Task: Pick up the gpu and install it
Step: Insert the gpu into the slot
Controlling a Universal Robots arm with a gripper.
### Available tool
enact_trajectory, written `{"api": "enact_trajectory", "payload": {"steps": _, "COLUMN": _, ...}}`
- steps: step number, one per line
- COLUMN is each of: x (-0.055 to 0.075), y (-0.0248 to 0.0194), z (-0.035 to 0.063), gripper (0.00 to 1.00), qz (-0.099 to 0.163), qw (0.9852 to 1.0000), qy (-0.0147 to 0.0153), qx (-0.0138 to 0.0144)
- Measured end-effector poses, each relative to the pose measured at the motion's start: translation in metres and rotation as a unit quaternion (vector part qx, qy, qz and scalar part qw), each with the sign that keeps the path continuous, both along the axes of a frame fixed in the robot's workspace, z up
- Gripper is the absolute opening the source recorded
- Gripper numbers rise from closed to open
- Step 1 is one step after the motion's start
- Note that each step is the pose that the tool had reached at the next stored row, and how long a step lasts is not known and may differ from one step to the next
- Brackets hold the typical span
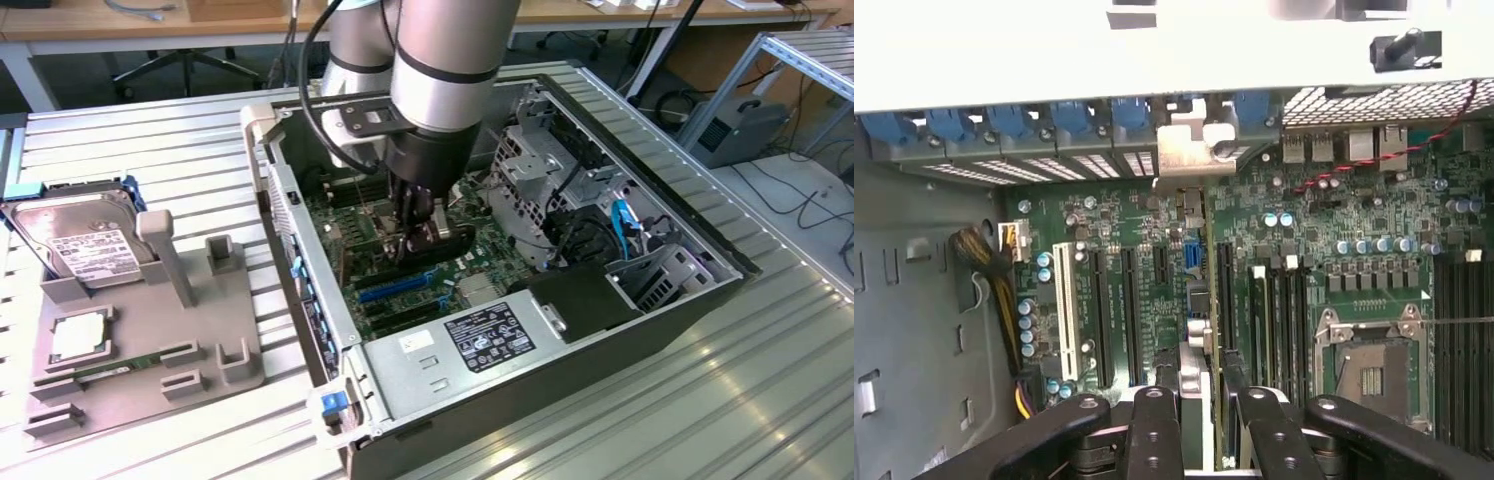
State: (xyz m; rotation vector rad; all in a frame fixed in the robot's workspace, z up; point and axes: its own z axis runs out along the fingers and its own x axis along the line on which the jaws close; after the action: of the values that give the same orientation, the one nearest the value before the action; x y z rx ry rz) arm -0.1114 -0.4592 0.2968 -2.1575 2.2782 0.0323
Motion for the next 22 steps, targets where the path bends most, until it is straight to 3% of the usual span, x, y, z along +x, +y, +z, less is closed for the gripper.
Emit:
{"api": "enact_trajectory", "payload": {"steps": 18, "x": -0.01, "y": 0.0002, "z": -0.0138, "gripper": 0.27, "qz": -0.001, "qw": 1.0, "qy": 0.0, "qx": -0.0004}}
{"api": "enact_trajectory", "payload": {"steps": 22, "x": -0.01, "y": 0.0004, "z": -0.0149, "gripper": 0.27, "qz": -0.002, "qw": 1.0, "qy": 0.0, "qx": -0.0043}}
